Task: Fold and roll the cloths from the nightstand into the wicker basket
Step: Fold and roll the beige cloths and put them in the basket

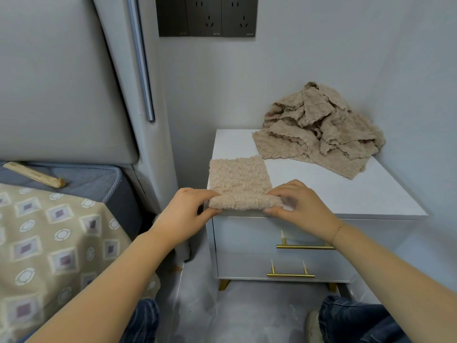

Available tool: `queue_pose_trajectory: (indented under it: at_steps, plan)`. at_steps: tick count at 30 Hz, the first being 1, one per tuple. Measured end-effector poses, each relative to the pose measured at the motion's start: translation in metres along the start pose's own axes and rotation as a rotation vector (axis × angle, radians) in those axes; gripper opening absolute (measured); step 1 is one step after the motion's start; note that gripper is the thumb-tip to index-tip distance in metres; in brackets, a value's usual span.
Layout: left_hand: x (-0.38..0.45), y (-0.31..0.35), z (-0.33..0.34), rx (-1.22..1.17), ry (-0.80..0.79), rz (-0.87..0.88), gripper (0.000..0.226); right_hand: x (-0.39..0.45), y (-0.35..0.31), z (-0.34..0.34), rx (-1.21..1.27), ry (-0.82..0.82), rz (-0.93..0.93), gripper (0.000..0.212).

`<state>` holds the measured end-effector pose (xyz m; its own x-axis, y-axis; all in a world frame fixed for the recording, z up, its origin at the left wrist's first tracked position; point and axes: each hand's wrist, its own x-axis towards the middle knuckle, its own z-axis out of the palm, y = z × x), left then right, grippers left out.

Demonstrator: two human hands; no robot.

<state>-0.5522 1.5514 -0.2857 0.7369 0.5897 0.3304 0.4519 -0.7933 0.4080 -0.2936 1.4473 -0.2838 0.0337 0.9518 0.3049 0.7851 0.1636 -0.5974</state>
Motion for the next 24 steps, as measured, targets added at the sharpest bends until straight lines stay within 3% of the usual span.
queue_pose_trajectory:
  at_steps: [3,7,12,15,24]
  plan:
    - [0.000,0.002,-0.001,-0.073,0.004,-0.054,0.032,0.004,-0.001,-0.003,0.135,-0.047,0.083,0.023]
    - [0.001,0.003,-0.001,-0.197,-0.025,-0.180,0.026,0.008,0.002,0.000,0.133,-0.063,0.113,0.046]
    - [0.006,-0.002,0.000,-0.344,-0.043,-0.372,0.071,0.013,0.002,0.002,0.133,0.003,0.200,0.060]
    - [0.010,0.006,0.002,-0.410,0.015,-0.439,0.060,0.017,-0.003,0.004,0.162,0.044,0.250,0.059]
    - [0.020,0.011,0.016,-0.543,0.211,-0.631,0.070,0.035,-0.007,0.010,0.009,0.080,0.520,0.070]
